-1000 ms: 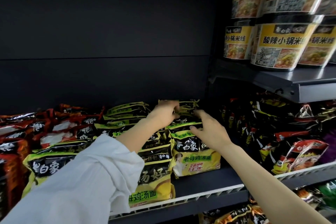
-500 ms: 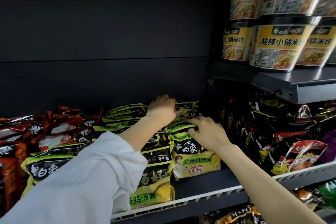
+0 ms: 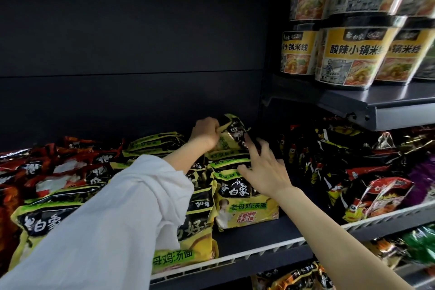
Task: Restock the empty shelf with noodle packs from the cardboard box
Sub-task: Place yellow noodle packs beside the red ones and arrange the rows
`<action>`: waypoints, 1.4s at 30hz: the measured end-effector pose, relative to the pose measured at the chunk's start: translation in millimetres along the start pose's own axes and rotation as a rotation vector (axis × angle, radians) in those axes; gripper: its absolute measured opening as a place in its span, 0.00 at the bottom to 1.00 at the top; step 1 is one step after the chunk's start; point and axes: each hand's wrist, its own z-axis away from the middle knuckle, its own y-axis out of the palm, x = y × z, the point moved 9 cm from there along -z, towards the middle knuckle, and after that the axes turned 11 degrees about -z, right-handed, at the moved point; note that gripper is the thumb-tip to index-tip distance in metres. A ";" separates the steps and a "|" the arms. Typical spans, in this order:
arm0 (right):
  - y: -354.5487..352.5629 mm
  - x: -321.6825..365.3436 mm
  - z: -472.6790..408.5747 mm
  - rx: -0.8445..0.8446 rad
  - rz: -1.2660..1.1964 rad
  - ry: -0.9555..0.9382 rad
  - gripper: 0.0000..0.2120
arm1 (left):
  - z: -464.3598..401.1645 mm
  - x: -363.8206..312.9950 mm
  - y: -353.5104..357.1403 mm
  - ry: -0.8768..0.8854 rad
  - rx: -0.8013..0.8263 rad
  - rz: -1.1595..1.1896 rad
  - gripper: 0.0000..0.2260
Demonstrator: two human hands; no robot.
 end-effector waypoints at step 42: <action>23.0 5.1 -55.1 0.270 -0.009 0.044 0.31 | -20.9 19.8 24.7 0.145 0.136 -0.153 0.22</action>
